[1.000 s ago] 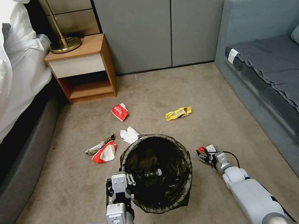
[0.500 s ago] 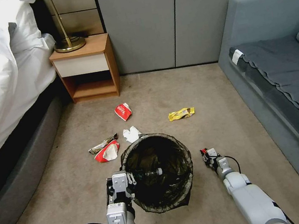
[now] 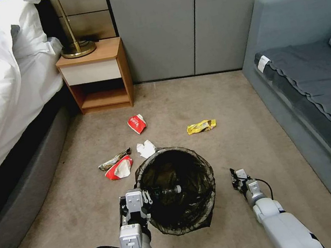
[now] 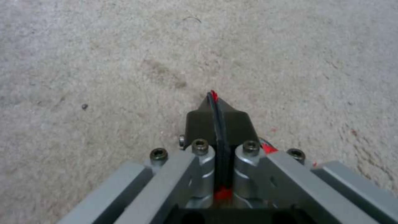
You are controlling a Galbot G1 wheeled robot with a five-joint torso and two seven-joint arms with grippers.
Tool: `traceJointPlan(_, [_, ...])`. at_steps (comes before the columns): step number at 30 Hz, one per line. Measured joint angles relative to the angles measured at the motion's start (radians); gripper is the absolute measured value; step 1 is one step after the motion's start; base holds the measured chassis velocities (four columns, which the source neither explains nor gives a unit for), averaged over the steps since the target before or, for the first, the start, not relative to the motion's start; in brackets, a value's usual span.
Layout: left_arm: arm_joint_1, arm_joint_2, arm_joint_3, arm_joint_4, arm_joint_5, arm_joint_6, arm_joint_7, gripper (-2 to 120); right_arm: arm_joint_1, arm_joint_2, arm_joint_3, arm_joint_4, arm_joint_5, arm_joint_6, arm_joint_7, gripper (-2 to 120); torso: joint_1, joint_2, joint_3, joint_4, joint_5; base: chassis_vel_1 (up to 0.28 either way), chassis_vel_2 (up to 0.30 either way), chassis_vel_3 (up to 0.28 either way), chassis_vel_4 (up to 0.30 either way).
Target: Pick up the trash bin, then pick up the garbage from the floor and place it into the trash bin.
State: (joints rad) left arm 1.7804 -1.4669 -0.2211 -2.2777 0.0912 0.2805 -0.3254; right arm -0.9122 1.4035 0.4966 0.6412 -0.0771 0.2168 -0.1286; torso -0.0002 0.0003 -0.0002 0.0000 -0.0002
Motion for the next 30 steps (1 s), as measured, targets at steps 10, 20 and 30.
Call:
traceJointPlan(10, [-0.011,0.004,0.0,0.01,-0.003,-0.001,-0.001,0,-0.113,-0.015,-0.034,0.38,0.103,0.024,0.033,0,0.0,0.0,0.001,-0.0009,-0.0005,-0.01,-0.019,-0.008,-0.004])
traceJointPlan(20, [-0.027,0.008,-0.001,0.028,-0.012,-0.001,0.0,0,-0.303,-0.014,-0.106,0.995,0.18,0.143,-0.047,0,0.0,0.0,0.0,-0.0002,-0.0002,-0.001,-0.005,-0.003,-0.001])
traceJointPlan(30, [-0.038,0.009,0.006,0.043,-0.013,-0.001,0.0,0,-0.474,-0.055,-0.239,1.282,0.205,0.267,-0.322,0,0.0,0.0,0.0,-0.0002,0.0,0.0,0.0,0.0,0.0])
